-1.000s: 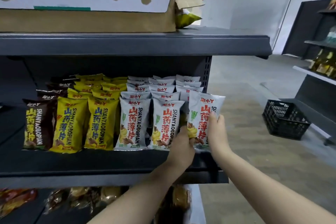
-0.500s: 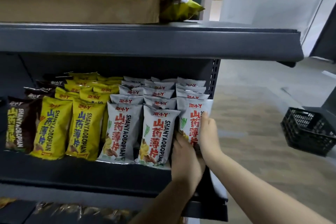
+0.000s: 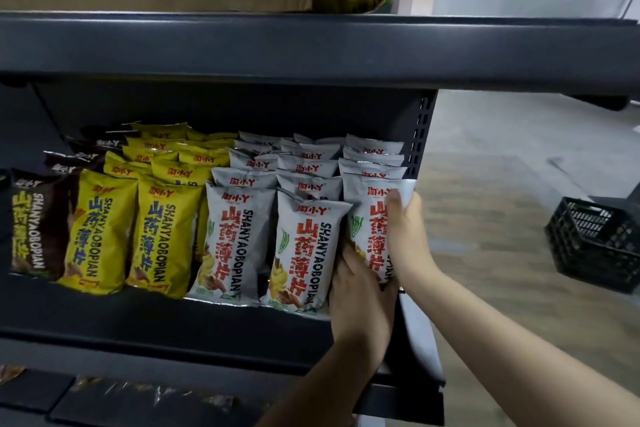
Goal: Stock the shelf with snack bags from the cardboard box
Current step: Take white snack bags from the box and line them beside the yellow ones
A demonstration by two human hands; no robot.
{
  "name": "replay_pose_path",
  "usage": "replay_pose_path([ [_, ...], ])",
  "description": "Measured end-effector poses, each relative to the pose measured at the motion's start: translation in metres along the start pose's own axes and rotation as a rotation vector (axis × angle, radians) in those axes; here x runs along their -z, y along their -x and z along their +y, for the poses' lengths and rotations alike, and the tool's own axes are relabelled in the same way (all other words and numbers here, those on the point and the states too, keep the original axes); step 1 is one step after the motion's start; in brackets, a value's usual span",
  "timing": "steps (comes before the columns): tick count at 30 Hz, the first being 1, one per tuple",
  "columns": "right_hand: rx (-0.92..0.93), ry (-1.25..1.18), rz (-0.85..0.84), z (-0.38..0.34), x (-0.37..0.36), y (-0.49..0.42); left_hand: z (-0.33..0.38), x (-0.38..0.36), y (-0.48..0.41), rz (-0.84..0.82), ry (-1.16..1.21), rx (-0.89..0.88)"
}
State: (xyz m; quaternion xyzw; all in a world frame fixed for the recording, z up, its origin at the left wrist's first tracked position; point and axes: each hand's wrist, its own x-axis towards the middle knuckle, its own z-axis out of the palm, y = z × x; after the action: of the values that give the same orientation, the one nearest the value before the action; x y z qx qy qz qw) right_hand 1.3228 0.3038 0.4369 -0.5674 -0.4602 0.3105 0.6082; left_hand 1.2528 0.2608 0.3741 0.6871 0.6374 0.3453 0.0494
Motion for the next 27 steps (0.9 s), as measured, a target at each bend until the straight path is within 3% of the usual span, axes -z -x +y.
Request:
replay_pose_path([
  [5,-0.027,0.0,-0.101,0.022,0.007,0.012,0.001,0.001,-0.001,-0.041,-0.052,-0.028],
  [10,0.076,0.035,-0.174,0.043,0.013,0.025,0.003,-0.01,-0.004,-0.014,-0.071,-0.033],
  [15,0.027,0.085,-0.154,0.048,0.011,0.021,0.007,-0.001,0.001,-0.042,-0.035,-0.054],
  [19,-0.024,0.164,-0.137,0.049,0.011,0.017,0.001,0.02,0.02,0.031,0.061,-0.172],
  [23,-0.09,0.166,-0.182,0.043,0.014,0.021,-0.019,0.048,0.027,0.094,0.198,-0.447],
  [25,-0.063,0.23,-0.099,0.038,0.014,0.029,-0.033,0.062,0.022,0.116,0.181,-0.509],
  [27,0.031,0.374,0.088,0.028,0.016,0.043,-0.047,0.071,0.014,0.133,0.095,-0.514],
])
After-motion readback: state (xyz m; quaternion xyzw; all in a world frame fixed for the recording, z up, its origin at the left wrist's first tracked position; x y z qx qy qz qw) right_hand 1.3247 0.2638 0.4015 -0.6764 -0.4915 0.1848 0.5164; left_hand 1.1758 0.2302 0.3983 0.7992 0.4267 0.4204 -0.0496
